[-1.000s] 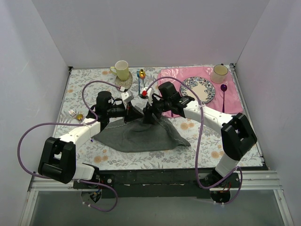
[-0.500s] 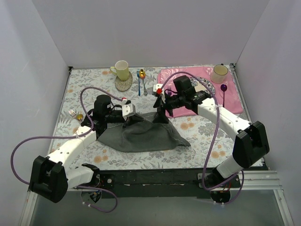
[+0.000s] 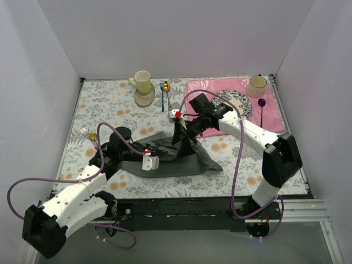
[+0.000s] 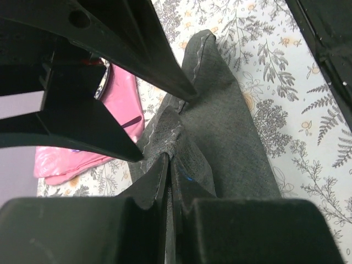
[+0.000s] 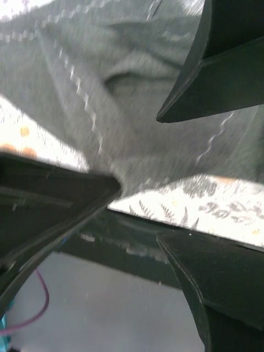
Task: Fold the napkin into a case and place the utensils inside
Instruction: Pick up the crumpled napkin from the center of the board.
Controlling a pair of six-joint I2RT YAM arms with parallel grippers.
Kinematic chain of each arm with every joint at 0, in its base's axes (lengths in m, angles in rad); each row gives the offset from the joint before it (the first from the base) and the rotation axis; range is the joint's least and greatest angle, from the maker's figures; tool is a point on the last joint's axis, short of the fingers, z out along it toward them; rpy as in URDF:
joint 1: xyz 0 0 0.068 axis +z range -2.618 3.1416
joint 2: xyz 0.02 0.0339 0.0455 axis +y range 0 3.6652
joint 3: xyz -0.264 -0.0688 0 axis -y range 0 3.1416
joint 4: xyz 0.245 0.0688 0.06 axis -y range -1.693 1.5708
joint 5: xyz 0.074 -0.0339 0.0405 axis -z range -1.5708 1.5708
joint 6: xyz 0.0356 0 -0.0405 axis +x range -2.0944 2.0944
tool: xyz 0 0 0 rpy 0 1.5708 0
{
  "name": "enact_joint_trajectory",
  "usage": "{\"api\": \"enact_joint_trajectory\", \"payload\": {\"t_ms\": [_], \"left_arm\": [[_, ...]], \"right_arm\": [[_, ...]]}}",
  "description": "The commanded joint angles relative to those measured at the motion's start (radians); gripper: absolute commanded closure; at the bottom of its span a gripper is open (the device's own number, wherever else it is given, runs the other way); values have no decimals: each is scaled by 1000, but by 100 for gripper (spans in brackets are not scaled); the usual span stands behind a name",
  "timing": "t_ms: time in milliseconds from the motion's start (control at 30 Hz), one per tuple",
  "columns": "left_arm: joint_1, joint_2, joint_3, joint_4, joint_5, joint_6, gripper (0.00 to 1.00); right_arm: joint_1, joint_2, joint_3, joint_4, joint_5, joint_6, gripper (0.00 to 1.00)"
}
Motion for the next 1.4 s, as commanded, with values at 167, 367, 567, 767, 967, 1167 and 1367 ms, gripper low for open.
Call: {"api": "enact_joint_trajectory", "payload": {"t_ms": [167,367,567,767,967,1167,1367], "left_arm": [[-39,-63,-45,28,-76,130,100],[-56,-80,-48,25,-73,155,100],[-62,-68,-43,19,-86,152,100],[-62,-70,-11,-4,-149,16,96],[31,-171,63,-160,-263,-314,50],[423,-130,159,-373,-211,-411,37],[868,178,363,-599,-51,-225,32]], "right_arm": [[44,80,56,-34,-101,96,19],[55,98,79,-19,-112,126,29],[60,100,97,-23,-118,134,50],[58,65,93,-45,-60,111,99],[34,-26,19,12,59,143,99],[-67,-141,-32,204,159,266,99],[-143,-242,-12,224,236,266,99]]}}
